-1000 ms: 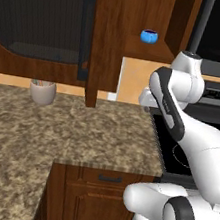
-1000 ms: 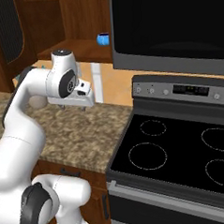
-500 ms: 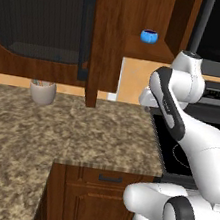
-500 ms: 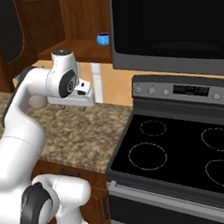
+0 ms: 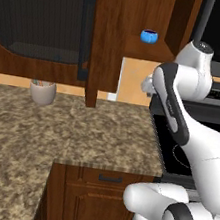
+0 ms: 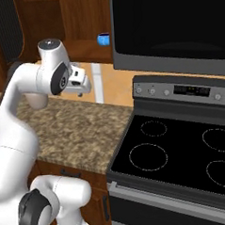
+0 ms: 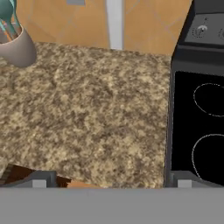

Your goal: Gather all objects into one cabinet and sort the glasses and bowls to opposite sides.

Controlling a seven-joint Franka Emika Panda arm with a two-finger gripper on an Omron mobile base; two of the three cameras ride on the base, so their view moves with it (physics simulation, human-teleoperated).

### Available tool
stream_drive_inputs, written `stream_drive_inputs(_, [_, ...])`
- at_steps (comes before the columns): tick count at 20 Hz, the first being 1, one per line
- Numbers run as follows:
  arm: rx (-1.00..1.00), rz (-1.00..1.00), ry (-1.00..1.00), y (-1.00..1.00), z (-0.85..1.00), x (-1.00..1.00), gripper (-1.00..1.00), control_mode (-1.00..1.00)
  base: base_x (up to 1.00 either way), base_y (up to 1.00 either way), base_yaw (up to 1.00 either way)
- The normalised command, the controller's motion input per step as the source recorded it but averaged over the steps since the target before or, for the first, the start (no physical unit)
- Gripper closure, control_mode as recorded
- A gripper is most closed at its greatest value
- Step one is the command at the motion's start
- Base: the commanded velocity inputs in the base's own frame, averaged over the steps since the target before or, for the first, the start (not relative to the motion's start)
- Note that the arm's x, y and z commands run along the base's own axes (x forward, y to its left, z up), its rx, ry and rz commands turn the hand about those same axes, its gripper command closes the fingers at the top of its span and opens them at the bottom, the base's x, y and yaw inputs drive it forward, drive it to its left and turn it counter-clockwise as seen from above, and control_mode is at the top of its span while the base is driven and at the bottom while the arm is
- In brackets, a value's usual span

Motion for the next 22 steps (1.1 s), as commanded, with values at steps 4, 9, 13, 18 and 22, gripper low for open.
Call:
stream_drive_inputs(4, [0.00,0.00,-0.08,0.00,0.76,0.24,-1.00,-1.00,0.00,0.00,0.00])
stream_drive_inputs(9, [0.00,-0.01,-0.15,0.00,0.53,0.36,-1.00,-1.00,0.00,0.00,0.00])
stream_drive_inputs(13, [0.00,-0.01,-0.19,-0.04,0.28,0.32,-1.00,-1.00,0.00,0.00,0.00])
stream_drive_inputs(18, [0.00,0.00,-0.40,0.04,0.04,0.06,-1.00,-1.00,0.00,0.00,0.00])
stream_drive_inputs(22, [0.00,-0.06,-0.31,0.00,0.23,0.40,-1.00,-1.00,0.00,0.00,0.00])
